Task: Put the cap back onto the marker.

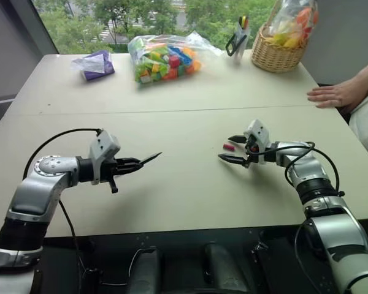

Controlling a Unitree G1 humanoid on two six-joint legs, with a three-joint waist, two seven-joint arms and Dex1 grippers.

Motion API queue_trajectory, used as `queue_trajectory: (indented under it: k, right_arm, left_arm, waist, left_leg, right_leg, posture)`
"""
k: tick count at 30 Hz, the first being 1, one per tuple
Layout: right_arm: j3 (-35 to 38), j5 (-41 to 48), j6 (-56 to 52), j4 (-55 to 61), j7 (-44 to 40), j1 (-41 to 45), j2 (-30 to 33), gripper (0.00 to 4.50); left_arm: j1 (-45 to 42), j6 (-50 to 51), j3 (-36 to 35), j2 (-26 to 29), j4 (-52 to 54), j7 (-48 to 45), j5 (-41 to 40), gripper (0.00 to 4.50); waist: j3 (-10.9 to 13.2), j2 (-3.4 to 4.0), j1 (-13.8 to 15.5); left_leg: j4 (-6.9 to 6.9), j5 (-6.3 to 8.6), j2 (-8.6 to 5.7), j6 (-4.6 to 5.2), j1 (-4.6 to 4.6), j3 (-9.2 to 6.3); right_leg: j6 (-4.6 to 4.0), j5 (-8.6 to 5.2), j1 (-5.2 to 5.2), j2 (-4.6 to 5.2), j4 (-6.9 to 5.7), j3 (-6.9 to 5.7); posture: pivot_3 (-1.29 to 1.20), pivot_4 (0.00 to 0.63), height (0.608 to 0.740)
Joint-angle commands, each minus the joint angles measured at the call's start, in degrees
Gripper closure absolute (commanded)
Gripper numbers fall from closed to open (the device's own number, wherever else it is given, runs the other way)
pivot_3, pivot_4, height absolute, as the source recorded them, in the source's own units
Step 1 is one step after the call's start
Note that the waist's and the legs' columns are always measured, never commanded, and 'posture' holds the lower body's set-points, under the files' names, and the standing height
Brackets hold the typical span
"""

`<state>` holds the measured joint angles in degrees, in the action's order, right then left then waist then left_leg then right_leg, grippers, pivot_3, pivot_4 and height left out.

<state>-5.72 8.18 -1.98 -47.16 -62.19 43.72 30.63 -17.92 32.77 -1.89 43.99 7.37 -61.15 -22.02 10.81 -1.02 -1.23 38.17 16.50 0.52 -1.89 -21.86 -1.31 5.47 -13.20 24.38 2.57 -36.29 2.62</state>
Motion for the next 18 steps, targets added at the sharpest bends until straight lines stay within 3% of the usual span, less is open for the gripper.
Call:
queue_trajectory:
  k: [1,17,18]
  right_arm:
    - [1.61,-0.63,2.3,-4.11,-0.06,3.15,0.05,0.0]
    - [0.85,-4.24,5.02,-9.9,-3.15,2.52,2.04,0.0]
    - [0.86,-4.3,5.04,-9.69,-3.28,2.26,2.19,0.26]
  left_arm:
    - [-0.03,-1.03,-1.98,1.11,1.93,0.26,-0.91,4.46]
    - [0.48,-2.09,-1.47,1.57,2.26,0.72,-0.51,4.46]
    - [0.5,-2.13,-1.43,1.57,2.29,0.73,-0.49,4.49]
  waist:
    - [0.0,0.0,-0.02]
    - [0.0,0.0,0.19]
    - [0.0,0.0,0.2]
  left_leg:
    - [0.0,0.0,0.0,0.0,0.0,0.0]
    - [0.0,0.0,-0.01,0.0,0.01,0.0]
    - [0.0,0.0,-0.01,0.0,0.01,0.0]
  right_leg:
    - [0.0,0.0,0.0,0.0,0.0,0.0]
    - [0.0,0.0,-0.02,0.02,0.0,0.0]
    - [0.0,0.0,-0.02,0.02,0.0,0.0]
  posture:
    - [0.0,0.15,0.74]
    - [0.0,0.15,0.74]
    - [0.0,0.15,0.74]
